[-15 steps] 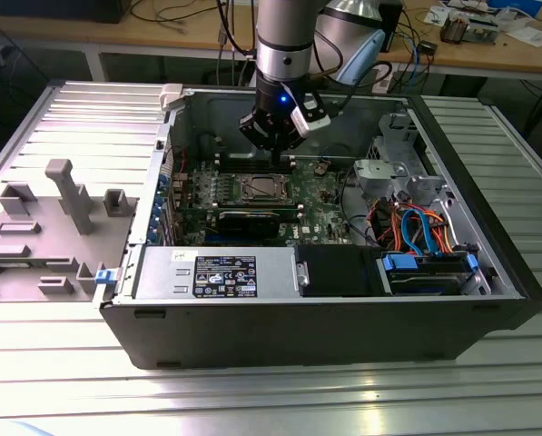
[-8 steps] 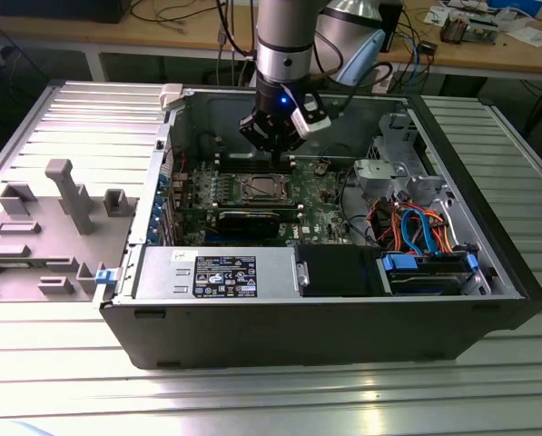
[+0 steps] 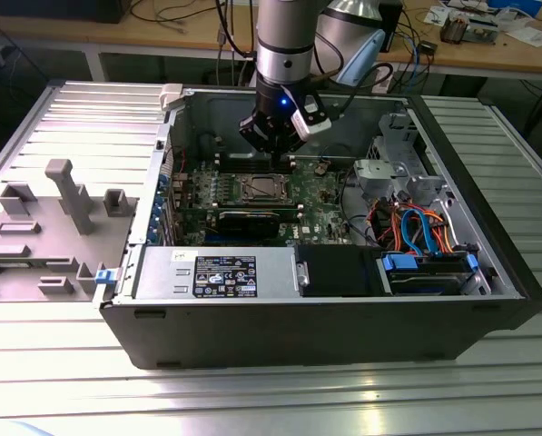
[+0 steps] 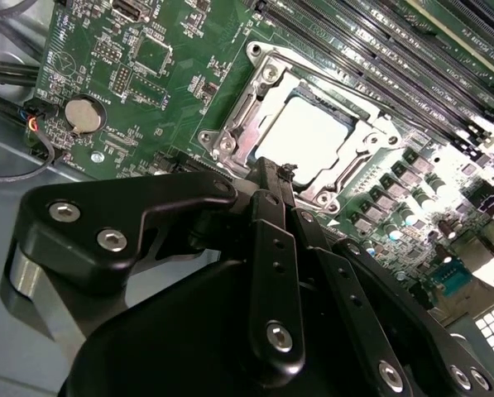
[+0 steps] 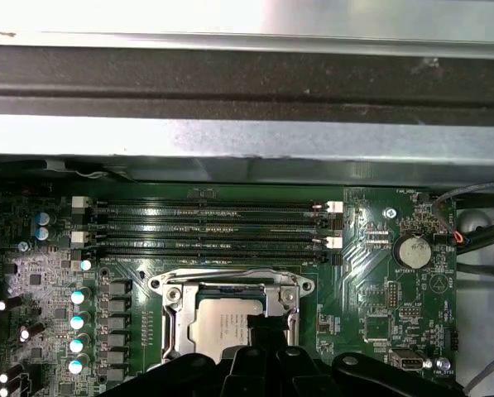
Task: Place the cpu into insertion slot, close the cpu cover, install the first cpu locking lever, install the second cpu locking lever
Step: 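Install the second cpu locking lever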
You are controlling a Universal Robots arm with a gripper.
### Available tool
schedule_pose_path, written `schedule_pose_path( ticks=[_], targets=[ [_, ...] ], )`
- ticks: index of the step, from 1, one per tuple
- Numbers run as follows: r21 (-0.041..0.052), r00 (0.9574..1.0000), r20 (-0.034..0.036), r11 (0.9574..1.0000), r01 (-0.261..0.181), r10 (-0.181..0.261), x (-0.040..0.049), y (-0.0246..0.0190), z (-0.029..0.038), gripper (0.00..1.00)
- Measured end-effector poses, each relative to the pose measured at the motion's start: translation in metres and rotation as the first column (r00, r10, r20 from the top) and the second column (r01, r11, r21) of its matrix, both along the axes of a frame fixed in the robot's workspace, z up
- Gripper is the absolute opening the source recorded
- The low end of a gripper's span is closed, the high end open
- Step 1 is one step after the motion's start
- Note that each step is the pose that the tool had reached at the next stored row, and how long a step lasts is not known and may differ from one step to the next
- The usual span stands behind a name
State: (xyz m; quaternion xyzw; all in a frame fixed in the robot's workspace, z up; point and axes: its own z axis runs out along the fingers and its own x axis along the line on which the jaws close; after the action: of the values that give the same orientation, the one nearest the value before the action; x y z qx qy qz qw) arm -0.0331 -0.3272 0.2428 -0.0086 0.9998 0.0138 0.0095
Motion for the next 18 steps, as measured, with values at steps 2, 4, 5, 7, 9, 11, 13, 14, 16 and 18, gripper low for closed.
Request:
schedule_pose_path(
  ticks=[2, 4, 5, 7, 9, 11, 13, 14, 16, 18],
  targets=[
    [0.0, 1.0, 0.0, 1.0, 0.0, 0.0, 0.0, -0.0002, 0.0, 0.11],
    [-0.0001, 1.0, -0.0001, 1.0, 0.0, 0.0, 0.0, -0.0009, 0.0001, 0.11],
    [-0.0001, 1.0, -0.0001, 1.0, 0.0, 0.0, 0.0, -0.0012, 0.0, 0.11],
    [0.0, 1.0, 0.0, 1.0, 0.0, 0.0, 0.0, -0.0019, 0.0, 0.11],
    [0.0001, 1.0, 0.0, 1.0, 0.0, 0.0, 0.0, -0.0026, 0.0, 0.11],
    [0.0, 1.0, 0.0, 1.0, 0.0, 0.0, 0.0, -0.003, 0.0, 0.11],
    [-0.0001, 1.0, 0.0, 1.0, 0.0, 0.0, 0.0, -0.0032, 0.0, 0.11],
    [0.0, 1.0, 0.0, 1.0, 0.0, 0.0, 0.0, -0.0033, 0.0, 0.11],
    [0.0, 1.0, 0.0, 1.0, 0.0, 0.0, 0.0, -0.0033, 0.0, 0.11],
    [-0.0001, 1.0, -0.0001, 1.0, 0.0, 0.0, 0.0, -0.0039, 0.0001, 0.11]
  ],
)
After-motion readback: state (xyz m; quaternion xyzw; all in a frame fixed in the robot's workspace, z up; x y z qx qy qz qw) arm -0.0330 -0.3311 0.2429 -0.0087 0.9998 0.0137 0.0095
